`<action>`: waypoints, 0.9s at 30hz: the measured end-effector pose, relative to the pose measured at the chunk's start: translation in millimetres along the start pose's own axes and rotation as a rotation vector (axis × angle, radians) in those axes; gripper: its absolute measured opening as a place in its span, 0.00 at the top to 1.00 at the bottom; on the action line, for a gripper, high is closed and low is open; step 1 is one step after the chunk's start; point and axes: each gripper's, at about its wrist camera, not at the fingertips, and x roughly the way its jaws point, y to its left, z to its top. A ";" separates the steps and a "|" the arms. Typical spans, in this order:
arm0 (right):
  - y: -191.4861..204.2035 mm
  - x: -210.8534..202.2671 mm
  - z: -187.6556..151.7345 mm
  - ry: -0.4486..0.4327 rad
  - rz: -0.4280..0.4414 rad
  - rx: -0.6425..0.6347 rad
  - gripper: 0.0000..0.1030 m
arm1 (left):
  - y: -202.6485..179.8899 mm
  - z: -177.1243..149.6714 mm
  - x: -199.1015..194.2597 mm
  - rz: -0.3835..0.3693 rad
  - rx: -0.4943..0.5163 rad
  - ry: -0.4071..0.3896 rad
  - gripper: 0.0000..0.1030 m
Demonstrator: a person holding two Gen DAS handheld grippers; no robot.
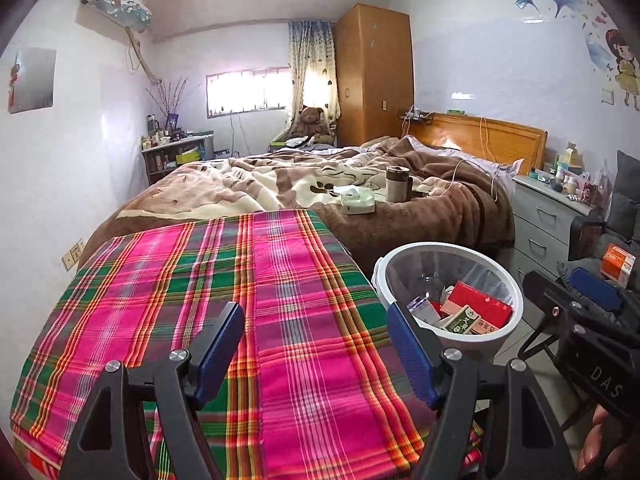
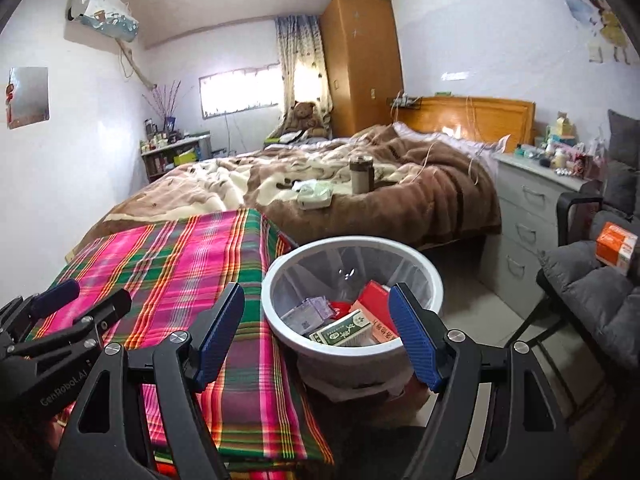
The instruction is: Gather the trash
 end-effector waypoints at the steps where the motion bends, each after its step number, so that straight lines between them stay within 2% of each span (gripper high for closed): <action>1: 1.4 -4.0 -0.9 -0.015 -0.006 -0.003 0.26 | -0.5 -0.9 -2.7 0.000 -0.001 -0.007 0.29; 7: 4.0 -19.7 -6.3 -0.092 -0.074 -0.003 0.26 | -3.0 -6.4 -13.2 0.028 0.013 -0.018 0.29; 27: 10.4 -26.6 -12.5 -0.083 -0.056 -0.010 0.26 | -2.3 -9.8 -23.3 0.034 0.011 -0.040 0.29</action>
